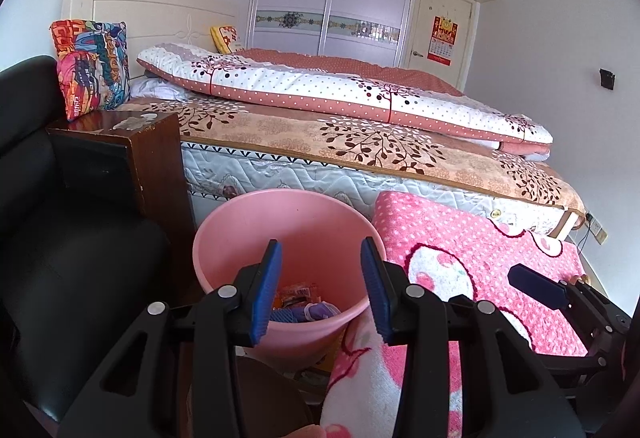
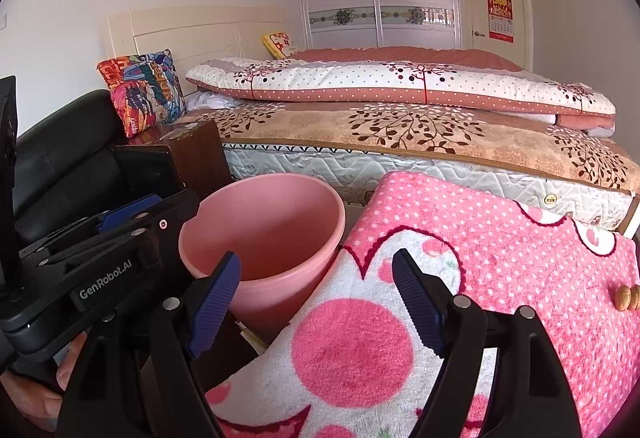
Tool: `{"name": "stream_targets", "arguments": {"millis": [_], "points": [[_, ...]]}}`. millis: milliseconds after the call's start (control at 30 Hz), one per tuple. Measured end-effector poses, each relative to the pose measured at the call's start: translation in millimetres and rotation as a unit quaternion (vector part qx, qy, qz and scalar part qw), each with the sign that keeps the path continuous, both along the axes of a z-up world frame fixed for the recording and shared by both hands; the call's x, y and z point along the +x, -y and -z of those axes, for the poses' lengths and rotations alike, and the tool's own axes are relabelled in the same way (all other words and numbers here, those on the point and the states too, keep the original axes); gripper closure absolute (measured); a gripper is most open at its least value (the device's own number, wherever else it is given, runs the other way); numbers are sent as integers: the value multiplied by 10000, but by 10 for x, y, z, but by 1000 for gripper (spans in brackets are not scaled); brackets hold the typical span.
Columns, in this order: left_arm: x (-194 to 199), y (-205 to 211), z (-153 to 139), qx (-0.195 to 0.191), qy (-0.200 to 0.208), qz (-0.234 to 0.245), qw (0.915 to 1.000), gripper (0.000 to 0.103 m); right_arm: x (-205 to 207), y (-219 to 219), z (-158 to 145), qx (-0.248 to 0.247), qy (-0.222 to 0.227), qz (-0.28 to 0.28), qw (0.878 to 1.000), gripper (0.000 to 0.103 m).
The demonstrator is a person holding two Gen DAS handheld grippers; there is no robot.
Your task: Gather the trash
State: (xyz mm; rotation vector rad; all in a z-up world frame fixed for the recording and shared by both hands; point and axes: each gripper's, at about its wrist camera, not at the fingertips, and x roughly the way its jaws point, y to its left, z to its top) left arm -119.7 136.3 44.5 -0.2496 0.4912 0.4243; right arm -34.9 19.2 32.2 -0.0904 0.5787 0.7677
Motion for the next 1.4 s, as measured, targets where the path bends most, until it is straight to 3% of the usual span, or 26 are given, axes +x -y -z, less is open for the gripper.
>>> {"name": "stream_targets", "arguments": {"millis": [433, 1400], "points": [[-112, 118, -96, 143, 88, 13, 9999, 62, -79, 168, -73, 121, 71, 182, 9997, 26], [-106, 162, -11, 179, -5, 90, 9998, 62, -32, 349, -91, 297, -61, 500, 9983, 21]]}}
